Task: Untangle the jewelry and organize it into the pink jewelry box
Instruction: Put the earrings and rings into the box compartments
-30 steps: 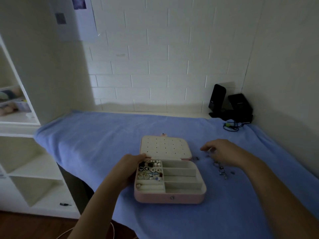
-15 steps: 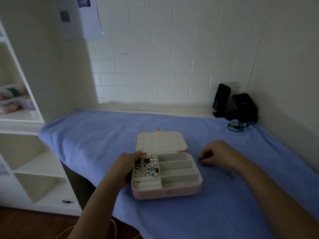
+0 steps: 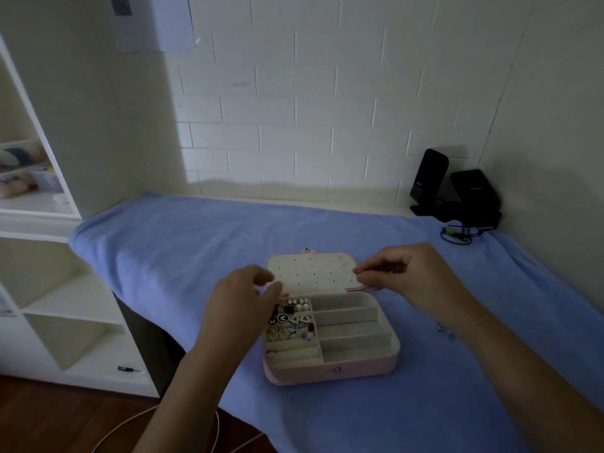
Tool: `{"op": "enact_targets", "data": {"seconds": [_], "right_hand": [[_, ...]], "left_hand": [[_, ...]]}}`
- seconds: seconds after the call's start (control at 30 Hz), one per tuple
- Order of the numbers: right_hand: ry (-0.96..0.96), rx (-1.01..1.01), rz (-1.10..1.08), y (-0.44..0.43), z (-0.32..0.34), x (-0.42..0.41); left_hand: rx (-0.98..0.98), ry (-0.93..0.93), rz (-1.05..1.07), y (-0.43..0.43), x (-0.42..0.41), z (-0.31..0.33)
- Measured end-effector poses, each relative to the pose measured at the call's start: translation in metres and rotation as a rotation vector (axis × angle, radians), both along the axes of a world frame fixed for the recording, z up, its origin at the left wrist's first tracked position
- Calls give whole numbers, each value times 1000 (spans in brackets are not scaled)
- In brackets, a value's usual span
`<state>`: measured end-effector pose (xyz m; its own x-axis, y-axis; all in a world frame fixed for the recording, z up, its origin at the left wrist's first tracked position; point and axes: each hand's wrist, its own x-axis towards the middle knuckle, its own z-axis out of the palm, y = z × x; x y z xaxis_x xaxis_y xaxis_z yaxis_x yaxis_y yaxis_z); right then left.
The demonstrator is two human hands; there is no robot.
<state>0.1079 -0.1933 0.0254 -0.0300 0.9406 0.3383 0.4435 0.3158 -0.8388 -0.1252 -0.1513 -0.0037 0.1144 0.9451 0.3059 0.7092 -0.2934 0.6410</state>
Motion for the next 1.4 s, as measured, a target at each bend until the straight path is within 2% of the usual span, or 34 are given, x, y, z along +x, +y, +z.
{"op": "enact_targets", "data": {"seconds": [0.1, 0.17, 0.27, 0.6, 0.77, 0.87, 1.07, 1.27, 1.4], "right_hand": [[136, 17, 89, -10, 5, -21], [173, 6, 106, -14, 7, -27], [191, -4, 111, -17, 6, -32], [-14, 138, 11, -23, 0, -40], [202, 103, 91, -25, 5, -41], [295, 75, 145, -25, 7, -42], [348, 34, 199, -27, 12, -41], [153, 140, 135, -28, 7, -41], [-86, 278, 68, -27, 2, -42]], "left_hand": [[-81, -327, -306, -18, 11, 21], [-100, -412, -404, -27, 20, 28], [-82, -493, -443, -33, 28, 27], [-41, -475, -370, -33, 24, 22], [-277, -726, -421, -32, 19, 23], [-345, -776, -474, -34, 19, 24], [-373, -779, -507, -34, 22, 22], [-184, -812, -450, -38, 21, 24], [-118, -682, -413, -41, 19, 28]]}}
